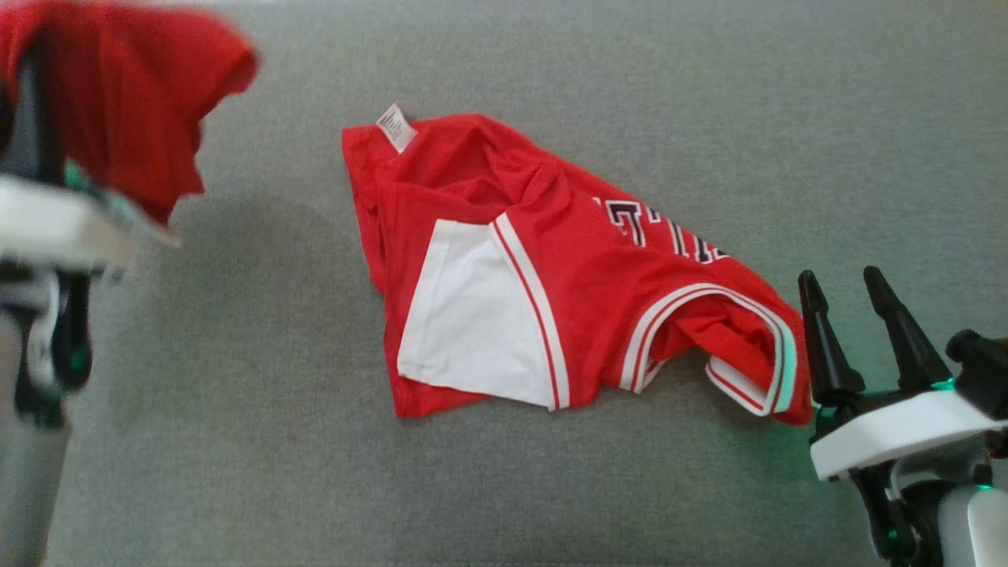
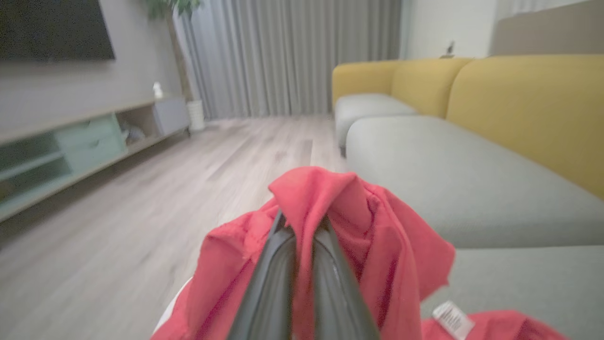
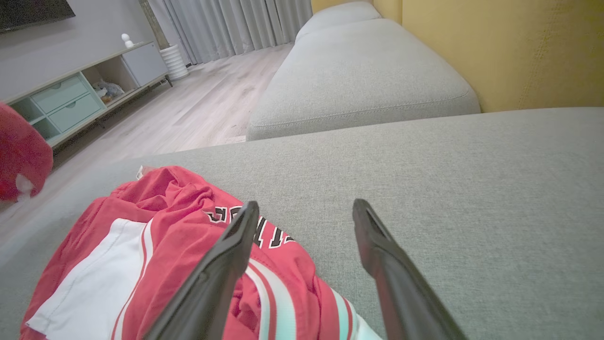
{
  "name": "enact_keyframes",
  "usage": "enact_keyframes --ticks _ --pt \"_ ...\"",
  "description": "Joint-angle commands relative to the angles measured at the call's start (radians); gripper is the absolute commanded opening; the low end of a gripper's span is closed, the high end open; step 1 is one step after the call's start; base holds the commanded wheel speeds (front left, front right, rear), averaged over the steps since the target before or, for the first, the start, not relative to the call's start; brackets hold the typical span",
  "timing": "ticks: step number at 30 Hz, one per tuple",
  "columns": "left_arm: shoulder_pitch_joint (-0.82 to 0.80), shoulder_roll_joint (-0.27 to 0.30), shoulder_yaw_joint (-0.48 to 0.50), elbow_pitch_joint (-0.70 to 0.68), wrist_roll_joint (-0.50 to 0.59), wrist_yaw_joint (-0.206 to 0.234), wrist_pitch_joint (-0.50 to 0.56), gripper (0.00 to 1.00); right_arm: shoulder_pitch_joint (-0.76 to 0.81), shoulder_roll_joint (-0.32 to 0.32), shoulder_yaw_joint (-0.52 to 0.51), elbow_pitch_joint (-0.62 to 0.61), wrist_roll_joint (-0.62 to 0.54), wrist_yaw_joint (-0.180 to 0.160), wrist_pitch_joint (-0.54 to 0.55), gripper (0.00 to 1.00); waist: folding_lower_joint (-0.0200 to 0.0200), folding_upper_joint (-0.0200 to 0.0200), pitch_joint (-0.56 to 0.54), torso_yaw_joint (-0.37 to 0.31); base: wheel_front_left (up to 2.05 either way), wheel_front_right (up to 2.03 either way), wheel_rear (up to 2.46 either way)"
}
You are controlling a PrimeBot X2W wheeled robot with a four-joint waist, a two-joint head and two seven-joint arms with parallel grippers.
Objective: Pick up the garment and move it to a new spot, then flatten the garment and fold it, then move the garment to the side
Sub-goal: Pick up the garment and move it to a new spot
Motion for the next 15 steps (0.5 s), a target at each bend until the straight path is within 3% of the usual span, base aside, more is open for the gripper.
enact_keyframes --ticks 1,6,14,15 --pt "0.003 0.046 0.076 0.003 -0.022 0.008 -0.021 0.0 -0.038 -0.013 0.019 -0.042 0.0 -0.001 0.003 1.0 0.0001 0.0 0.019 0.01 0.0 0.0 0.0" --pt "0.132 -0.016 0.17 0.206 -0.139 -0.017 -0.143 0.0 -0.053 -0.031 0.022 -0.051 0.004 -0.001 0.011 1.0 0.0001 0.0 0.05 0.011 0.0 0.0 0.0" --pt "0.185 -0.121 0.166 0.504 -0.193 -0.111 -0.321 0.0 -0.061 -0.047 0.015 -0.058 0.005 -0.001 0.022 1.0 0.0001 0.0 0.052 -0.005 0.0 0.0 0.0" --pt "0.188 -0.133 0.164 0.523 -0.193 -0.117 -0.342 0.84 -0.06 -0.047 0.014 -0.059 0.003 -0.001 0.022 1.0 0.0001 0.0 0.047 -0.008 0.0 0.0 0.0"
